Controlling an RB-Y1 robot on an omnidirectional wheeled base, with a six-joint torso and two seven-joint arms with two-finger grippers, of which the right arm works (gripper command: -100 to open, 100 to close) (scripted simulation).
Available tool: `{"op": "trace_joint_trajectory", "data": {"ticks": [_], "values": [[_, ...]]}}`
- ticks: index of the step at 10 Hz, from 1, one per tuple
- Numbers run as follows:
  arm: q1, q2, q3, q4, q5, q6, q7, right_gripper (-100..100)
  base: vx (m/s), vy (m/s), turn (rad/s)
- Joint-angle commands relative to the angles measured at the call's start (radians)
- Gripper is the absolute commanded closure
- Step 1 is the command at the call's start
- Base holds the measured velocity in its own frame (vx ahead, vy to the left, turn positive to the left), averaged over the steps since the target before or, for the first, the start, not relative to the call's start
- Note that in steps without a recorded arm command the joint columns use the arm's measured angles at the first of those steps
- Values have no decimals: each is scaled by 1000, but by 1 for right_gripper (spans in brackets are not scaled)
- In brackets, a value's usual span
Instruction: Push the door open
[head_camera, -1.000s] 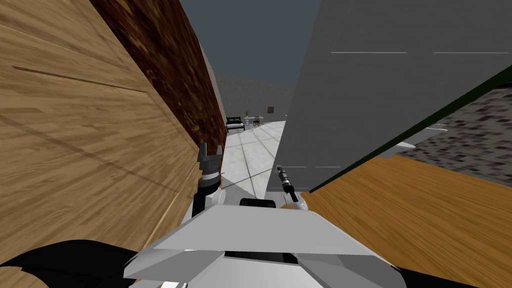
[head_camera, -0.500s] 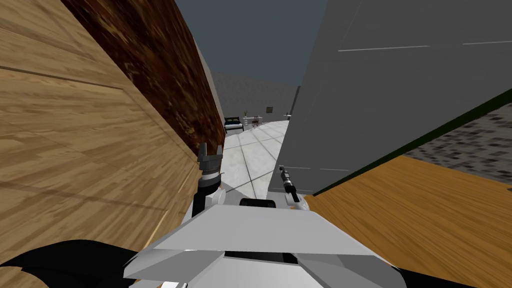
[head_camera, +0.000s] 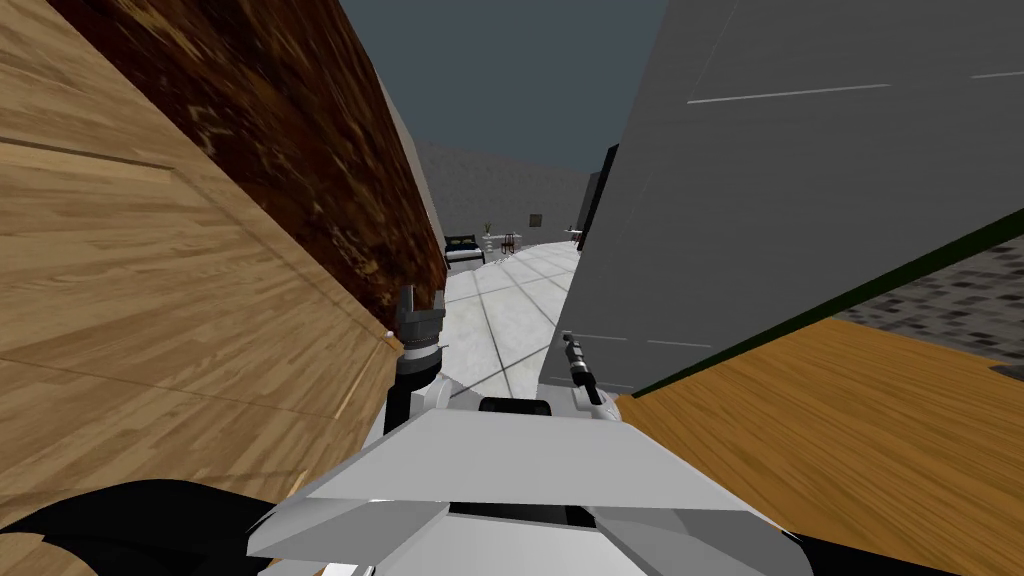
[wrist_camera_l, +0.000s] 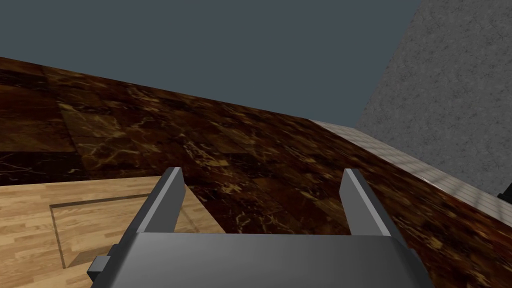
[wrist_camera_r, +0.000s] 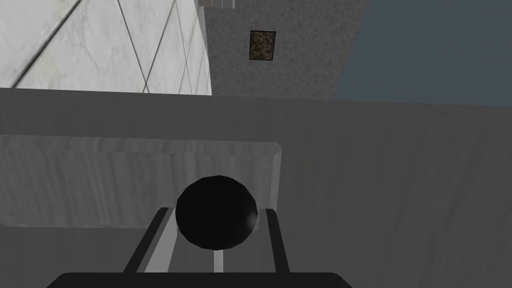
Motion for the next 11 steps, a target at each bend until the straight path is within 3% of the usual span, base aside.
{"op": "trace_joint_trajectory", "data": {"ticks": [1, 11], "values": [[0, 0, 0, 0, 0, 0, 0, 100, 68, 28, -26], [3, -8, -101, 2, -61, 7, 49, 100, 193, 60, -50]]}}
